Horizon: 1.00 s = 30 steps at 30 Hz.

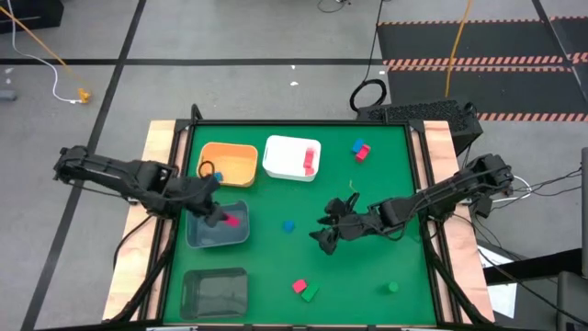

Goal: Sort & place blocks by color
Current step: Put the middle left red block into the grey bin, then put the pink block into the white bin

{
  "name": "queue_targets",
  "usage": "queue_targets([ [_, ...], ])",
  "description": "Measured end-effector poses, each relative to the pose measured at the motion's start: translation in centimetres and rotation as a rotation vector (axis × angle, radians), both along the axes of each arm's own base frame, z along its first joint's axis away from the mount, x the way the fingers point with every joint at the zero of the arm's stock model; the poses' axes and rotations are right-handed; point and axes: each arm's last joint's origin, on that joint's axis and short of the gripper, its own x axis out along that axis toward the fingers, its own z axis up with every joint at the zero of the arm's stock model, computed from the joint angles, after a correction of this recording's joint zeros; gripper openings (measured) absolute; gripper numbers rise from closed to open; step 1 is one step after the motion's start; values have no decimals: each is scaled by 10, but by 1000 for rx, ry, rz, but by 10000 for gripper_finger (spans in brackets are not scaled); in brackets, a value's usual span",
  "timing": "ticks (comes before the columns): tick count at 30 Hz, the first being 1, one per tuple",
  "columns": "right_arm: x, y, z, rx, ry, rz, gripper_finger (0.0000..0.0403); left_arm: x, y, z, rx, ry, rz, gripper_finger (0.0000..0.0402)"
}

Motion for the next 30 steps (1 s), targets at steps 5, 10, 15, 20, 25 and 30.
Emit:
queue_targets([
  [5,-6,7,-15,143,-85,-29,282,-17,-5,-8,5,156,42,62],
  [10,-18,15,-33,334,-77,0,282,-13,-11,-17,24,220,49,63],
  [15,-31,28,-44,387,-32,11,281,-5,-14,-32,70,289,67,64],
  [20,-36,39,-42,416,-27,61,280,3,-17,-45,88,362,92,73],
  [25,-44,44,-31,450,-37,113,280,9,-19,-53,105,407,95,116],
  [30,-57,39,-10,450,-61,133,280,11,-20,-56,113,426,91,176],
])
